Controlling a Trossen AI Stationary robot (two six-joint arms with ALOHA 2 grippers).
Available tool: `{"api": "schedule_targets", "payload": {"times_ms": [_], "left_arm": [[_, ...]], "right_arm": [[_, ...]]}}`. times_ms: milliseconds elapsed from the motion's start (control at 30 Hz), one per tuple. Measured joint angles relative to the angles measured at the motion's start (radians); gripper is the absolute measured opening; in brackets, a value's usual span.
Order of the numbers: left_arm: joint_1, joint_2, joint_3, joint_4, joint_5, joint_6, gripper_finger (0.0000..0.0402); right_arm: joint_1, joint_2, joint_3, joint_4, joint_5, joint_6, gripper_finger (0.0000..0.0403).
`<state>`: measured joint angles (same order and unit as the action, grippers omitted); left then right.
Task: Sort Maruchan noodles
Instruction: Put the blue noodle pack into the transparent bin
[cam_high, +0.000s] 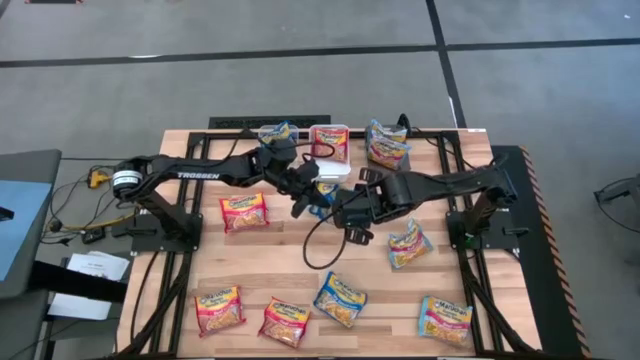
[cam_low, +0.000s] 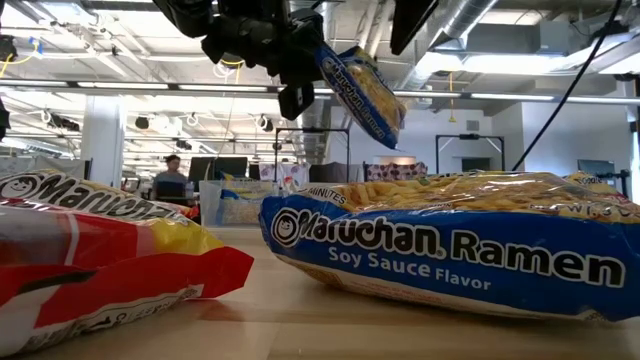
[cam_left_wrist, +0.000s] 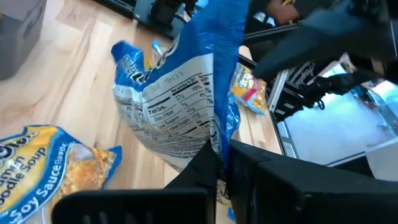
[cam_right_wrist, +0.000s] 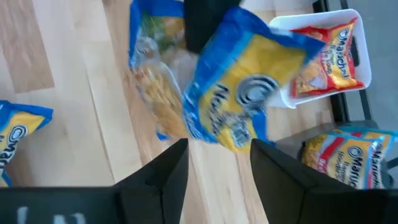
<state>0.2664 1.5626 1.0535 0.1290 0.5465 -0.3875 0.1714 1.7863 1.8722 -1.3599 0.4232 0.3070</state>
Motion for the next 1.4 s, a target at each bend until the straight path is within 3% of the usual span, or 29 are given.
{"api": "schedule_targets", "payload": {"times_ms": [333, 733, 1100, 1400], "left_arm": [[0.020, -0.110, 0.001, -0.192, -0.083, 0.208, 0.0000], [0.018, -0.311, 0.001, -0.450, -0.265, 0.391, 0.0000], [0.018, -0.422, 0.001, -0.542, -0.306, 0.440, 0.0000], [0.071, -0.468, 0.001, -0.577, -0.402, 0.531, 0.0000]], "right_arm": [[-0.071, 0.000, 0.032, -0.045, -0.011, -0.178, 0.0196], [-0.232, 0.000, 0.033, 0.093, -0.203, -0.472, 0.0196], [-0.329, 0.000, 0.033, 0.306, -0.366, -0.716, 0.0196], [-0.372, 0.000, 0.033, 0.368, -0.373, -0.762, 0.0195]]}}
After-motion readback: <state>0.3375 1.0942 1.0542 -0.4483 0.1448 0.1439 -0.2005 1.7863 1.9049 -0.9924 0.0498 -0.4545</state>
